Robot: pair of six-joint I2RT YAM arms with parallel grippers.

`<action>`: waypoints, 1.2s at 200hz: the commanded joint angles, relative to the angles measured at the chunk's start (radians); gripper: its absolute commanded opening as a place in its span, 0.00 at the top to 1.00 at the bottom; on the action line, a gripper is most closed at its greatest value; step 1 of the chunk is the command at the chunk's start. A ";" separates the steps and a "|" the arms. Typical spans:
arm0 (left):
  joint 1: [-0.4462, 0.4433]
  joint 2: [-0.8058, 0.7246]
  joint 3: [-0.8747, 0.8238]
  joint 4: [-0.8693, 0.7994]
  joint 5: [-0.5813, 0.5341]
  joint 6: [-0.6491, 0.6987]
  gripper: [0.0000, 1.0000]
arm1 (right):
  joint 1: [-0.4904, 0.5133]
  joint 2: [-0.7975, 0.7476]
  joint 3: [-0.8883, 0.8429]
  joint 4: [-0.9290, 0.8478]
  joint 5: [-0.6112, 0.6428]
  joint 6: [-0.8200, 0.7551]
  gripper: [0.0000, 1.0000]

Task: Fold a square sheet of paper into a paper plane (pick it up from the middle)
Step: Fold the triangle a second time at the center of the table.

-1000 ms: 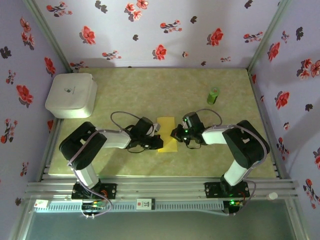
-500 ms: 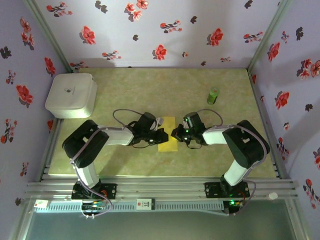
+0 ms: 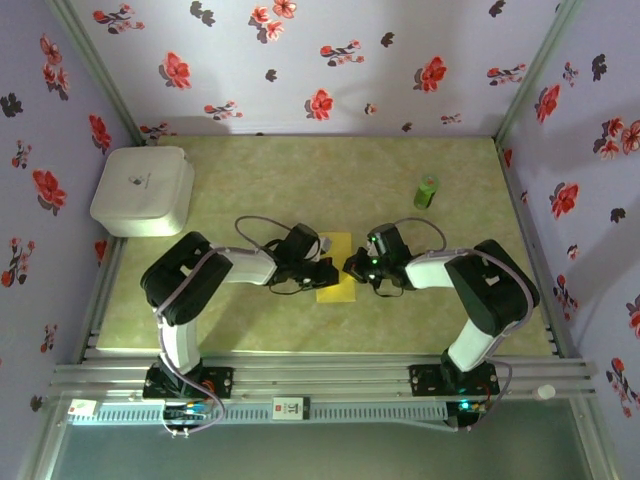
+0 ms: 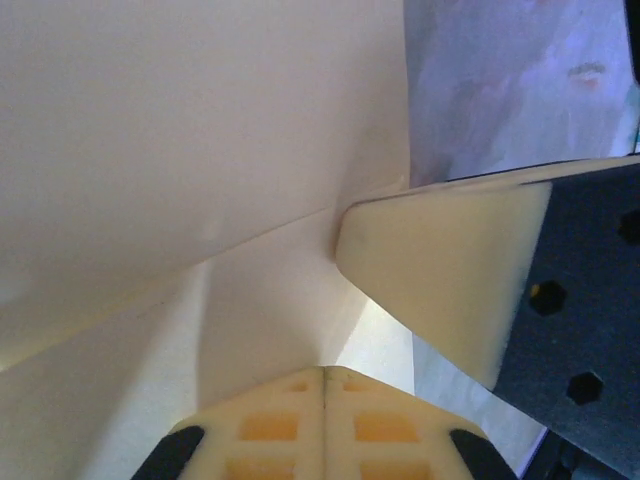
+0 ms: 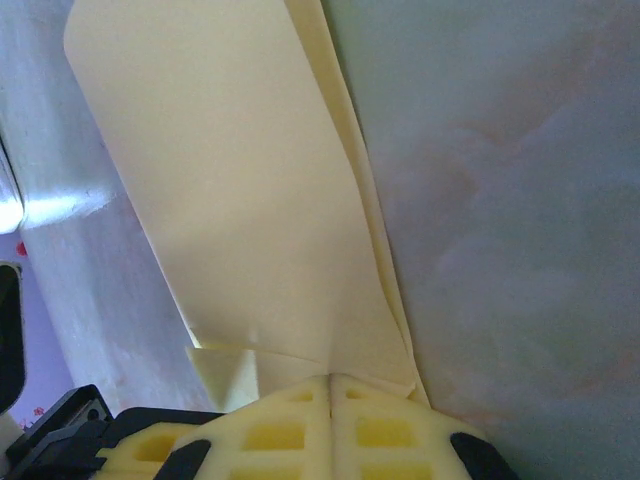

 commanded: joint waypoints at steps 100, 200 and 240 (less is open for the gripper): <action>-0.007 -0.160 -0.141 -0.271 -0.046 0.138 0.99 | -0.010 0.030 0.001 -0.181 0.106 -0.037 1.00; -0.008 -0.340 -0.153 -0.339 -0.140 0.186 1.00 | -0.012 0.035 0.012 -0.204 0.106 -0.042 1.00; 0.009 -0.306 -0.070 -0.277 -0.121 0.173 1.00 | -0.012 0.036 0.013 -0.181 0.095 -0.027 1.00</action>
